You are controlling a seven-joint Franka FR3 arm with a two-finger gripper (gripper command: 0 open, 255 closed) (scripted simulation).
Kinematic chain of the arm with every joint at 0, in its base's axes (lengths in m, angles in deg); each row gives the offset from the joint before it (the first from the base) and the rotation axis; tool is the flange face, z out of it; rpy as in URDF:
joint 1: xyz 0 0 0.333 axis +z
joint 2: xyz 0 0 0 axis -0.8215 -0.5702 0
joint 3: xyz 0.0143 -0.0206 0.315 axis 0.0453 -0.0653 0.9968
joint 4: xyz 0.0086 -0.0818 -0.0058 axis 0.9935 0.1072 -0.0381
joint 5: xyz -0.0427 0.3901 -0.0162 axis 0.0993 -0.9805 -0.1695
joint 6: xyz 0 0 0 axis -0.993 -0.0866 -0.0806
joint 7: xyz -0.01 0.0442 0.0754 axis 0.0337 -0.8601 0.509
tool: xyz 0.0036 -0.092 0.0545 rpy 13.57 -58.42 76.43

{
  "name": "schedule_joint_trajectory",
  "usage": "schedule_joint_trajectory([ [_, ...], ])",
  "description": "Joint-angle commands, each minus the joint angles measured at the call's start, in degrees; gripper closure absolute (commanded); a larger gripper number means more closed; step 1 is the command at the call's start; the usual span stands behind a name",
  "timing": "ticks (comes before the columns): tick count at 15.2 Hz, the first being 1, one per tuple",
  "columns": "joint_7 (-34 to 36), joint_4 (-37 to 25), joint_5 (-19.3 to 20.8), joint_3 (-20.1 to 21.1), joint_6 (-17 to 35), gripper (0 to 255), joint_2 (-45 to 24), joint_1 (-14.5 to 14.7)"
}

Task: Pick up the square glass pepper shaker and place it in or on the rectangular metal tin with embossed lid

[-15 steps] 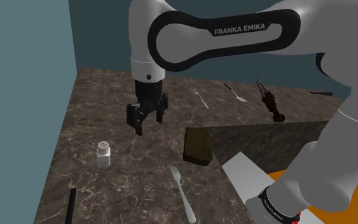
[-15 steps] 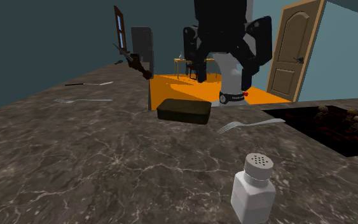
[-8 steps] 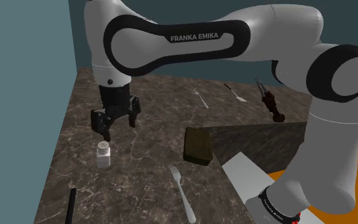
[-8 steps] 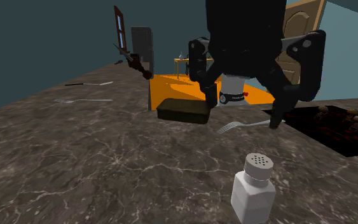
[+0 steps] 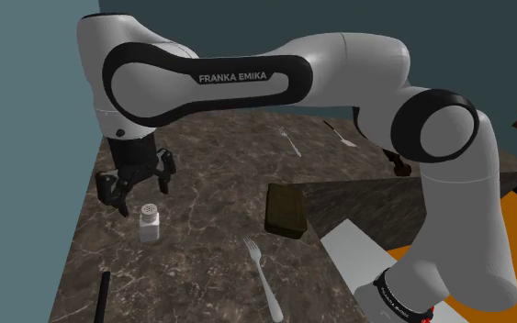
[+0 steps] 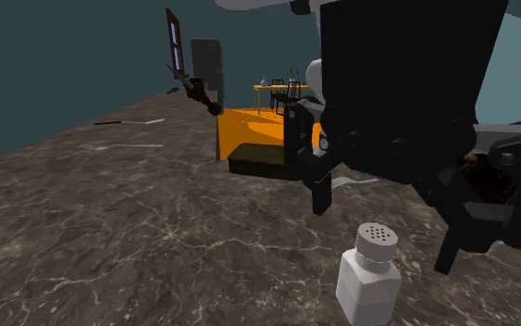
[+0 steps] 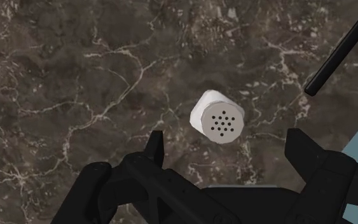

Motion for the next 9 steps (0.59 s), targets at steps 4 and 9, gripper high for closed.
schedule_joint_trajectory([
  [4, 0.25, 4.20, 0.02, 0.01, 3.78, 0, 0.38, -0.45],
  [9, 0.25, 4.20, 0.02, 0.01, 3.78, 0, 0.38, -0.45],
])
